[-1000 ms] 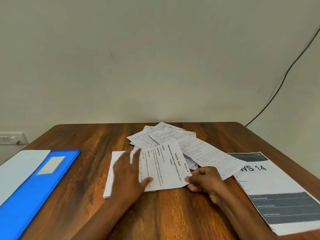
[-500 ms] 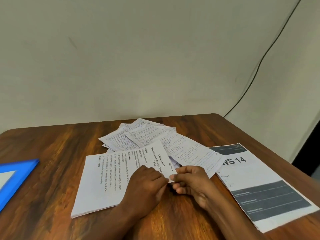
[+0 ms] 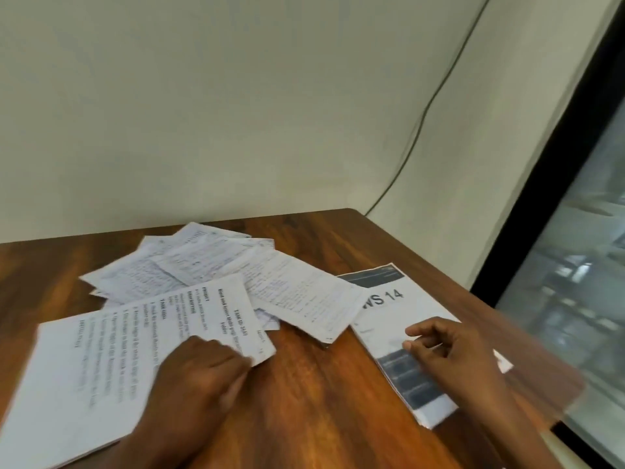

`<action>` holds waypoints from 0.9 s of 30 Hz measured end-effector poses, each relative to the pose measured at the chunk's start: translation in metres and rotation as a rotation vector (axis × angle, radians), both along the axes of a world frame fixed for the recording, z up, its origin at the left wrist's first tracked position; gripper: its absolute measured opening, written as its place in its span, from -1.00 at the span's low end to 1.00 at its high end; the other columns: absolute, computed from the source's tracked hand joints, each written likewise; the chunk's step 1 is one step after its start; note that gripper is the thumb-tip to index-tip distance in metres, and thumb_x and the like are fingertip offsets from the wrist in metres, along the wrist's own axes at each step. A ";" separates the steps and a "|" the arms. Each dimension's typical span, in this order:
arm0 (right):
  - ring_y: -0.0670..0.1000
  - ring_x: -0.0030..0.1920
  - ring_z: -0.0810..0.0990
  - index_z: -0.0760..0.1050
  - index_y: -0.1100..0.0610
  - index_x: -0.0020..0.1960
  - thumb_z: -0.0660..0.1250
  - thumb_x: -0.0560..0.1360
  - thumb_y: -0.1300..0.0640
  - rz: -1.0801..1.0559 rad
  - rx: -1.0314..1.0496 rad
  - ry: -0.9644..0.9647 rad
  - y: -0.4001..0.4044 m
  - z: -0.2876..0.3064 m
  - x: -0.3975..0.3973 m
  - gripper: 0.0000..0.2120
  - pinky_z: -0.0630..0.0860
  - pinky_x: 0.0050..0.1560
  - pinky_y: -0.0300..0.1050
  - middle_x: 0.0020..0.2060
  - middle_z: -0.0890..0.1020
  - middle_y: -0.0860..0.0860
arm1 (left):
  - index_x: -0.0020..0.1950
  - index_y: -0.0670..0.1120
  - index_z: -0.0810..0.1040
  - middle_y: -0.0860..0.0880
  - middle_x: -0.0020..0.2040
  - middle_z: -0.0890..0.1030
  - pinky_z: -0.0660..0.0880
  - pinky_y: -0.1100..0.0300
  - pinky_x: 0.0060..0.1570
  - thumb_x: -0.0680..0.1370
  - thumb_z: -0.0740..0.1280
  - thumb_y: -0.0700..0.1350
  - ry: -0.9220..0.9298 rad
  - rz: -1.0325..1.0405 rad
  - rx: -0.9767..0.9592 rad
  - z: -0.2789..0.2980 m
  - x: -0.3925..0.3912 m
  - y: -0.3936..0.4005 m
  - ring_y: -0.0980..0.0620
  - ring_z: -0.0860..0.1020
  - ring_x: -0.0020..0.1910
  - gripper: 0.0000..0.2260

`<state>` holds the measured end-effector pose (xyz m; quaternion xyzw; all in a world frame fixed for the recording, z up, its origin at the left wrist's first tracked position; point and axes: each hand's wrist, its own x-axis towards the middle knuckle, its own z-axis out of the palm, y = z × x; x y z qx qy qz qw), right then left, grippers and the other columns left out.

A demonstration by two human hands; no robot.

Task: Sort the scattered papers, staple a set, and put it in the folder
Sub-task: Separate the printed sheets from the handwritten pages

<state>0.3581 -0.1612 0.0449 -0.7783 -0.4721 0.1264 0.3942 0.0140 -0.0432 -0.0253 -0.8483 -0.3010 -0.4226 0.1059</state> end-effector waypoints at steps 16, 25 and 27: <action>-0.11 0.20 0.54 0.55 -0.19 0.23 0.47 0.39 -0.37 -0.150 -0.216 -0.263 -0.017 -0.033 0.043 -0.50 0.59 0.24 -0.05 0.26 0.59 -0.15 | -0.28 -0.04 0.76 -0.04 -0.32 0.70 0.47 -0.04 -0.27 0.52 0.36 0.02 -0.072 0.045 0.038 -0.006 0.004 0.011 -0.18 0.61 -0.40 -0.73; 0.06 0.69 -0.06 -0.02 -0.23 0.66 0.03 0.45 -0.60 0.216 -0.509 -0.458 0.050 -0.020 -0.035 -0.12 -0.19 0.62 0.27 0.69 -0.04 -0.12 | -0.31 -0.04 0.71 -0.08 -0.37 0.68 0.40 -0.03 -0.12 0.53 0.30 0.07 0.007 0.012 0.210 0.004 0.003 0.021 -0.12 0.66 -0.40 -0.68; 0.06 0.67 0.03 0.05 -0.21 0.63 0.14 0.46 -0.56 0.206 -0.439 -0.485 0.061 -0.015 -0.045 -0.14 -0.14 0.63 0.25 0.68 0.05 -0.13 | -0.26 -0.09 0.68 -0.13 -0.41 0.66 0.35 0.01 -0.14 0.65 0.16 0.11 -0.011 0.028 0.284 0.006 0.006 0.024 -0.09 0.63 -0.40 -0.53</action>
